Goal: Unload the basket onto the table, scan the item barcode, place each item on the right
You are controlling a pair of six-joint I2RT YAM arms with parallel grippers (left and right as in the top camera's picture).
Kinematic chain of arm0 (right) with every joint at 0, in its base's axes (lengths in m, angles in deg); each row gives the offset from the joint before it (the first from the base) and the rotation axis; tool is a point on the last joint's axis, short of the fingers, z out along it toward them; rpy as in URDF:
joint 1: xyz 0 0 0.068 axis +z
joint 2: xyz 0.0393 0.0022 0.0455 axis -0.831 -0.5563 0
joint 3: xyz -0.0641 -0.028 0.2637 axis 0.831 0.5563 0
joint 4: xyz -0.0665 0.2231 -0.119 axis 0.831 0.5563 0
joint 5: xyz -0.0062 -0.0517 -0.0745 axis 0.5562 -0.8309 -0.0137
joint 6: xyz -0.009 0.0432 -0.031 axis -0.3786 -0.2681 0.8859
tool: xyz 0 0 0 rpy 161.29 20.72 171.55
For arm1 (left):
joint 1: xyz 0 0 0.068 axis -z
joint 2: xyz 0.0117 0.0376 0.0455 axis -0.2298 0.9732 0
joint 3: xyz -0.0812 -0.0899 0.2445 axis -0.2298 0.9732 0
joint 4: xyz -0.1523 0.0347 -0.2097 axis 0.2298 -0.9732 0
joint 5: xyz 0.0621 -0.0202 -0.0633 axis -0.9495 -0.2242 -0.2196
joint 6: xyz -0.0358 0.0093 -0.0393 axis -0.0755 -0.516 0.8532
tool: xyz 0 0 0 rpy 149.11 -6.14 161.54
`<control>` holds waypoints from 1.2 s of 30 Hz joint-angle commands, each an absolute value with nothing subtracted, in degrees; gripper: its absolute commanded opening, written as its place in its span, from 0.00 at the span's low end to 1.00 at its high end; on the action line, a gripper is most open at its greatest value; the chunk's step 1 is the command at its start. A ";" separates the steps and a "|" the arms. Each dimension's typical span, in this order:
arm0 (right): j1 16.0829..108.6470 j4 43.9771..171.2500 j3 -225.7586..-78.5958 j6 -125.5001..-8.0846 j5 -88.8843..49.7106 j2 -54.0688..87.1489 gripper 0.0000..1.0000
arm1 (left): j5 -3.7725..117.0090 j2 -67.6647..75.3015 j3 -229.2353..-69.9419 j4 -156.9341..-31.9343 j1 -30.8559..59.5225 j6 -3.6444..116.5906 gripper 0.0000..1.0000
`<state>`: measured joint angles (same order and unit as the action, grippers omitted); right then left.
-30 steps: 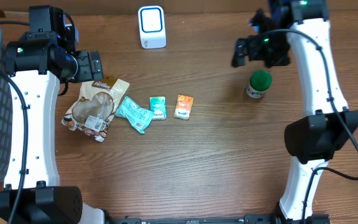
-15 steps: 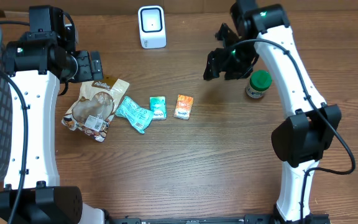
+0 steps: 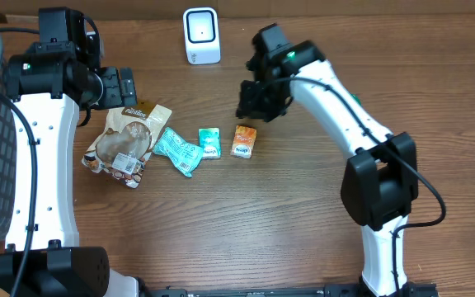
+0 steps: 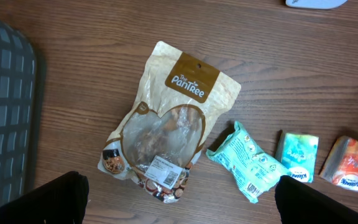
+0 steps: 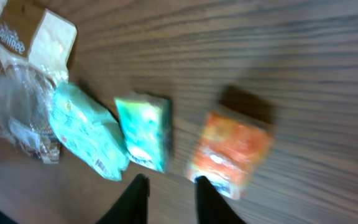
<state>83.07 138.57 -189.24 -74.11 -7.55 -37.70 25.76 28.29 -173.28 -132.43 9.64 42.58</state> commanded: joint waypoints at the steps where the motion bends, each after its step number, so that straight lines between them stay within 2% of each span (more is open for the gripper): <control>1: 86.03 134.97 -185.26 -85.13 -11.64 -37.11 0.15 | 26.02 27.54 -173.96 -132.35 9.56 43.17 0.99; 8: 90.05 129.26 -178.07 -89.59 -12.82 -37.11 0.11 | 26.02 27.54 -173.96 -132.35 9.56 43.17 0.99; 17: 89.72 133.37 -176.54 -89.20 -20.84 -37.11 0.12 | 26.02 27.54 -173.96 -132.35 9.56 43.17 1.00; 26: 84.71 136.98 -176.56 -80.87 -21.32 -37.11 0.16 | 26.02 27.54 -173.96 -132.37 9.56 43.17 0.99; 31: 81.46 138.53 -178.66 -69.31 -13.78 -37.11 0.17 | 26.02 27.54 -173.96 -132.35 9.56 43.17 1.00; 36: 79.80 143.03 -184.67 -66.09 -12.04 -37.11 0.17 | 26.02 27.54 -173.96 -132.35 9.56 43.17 1.00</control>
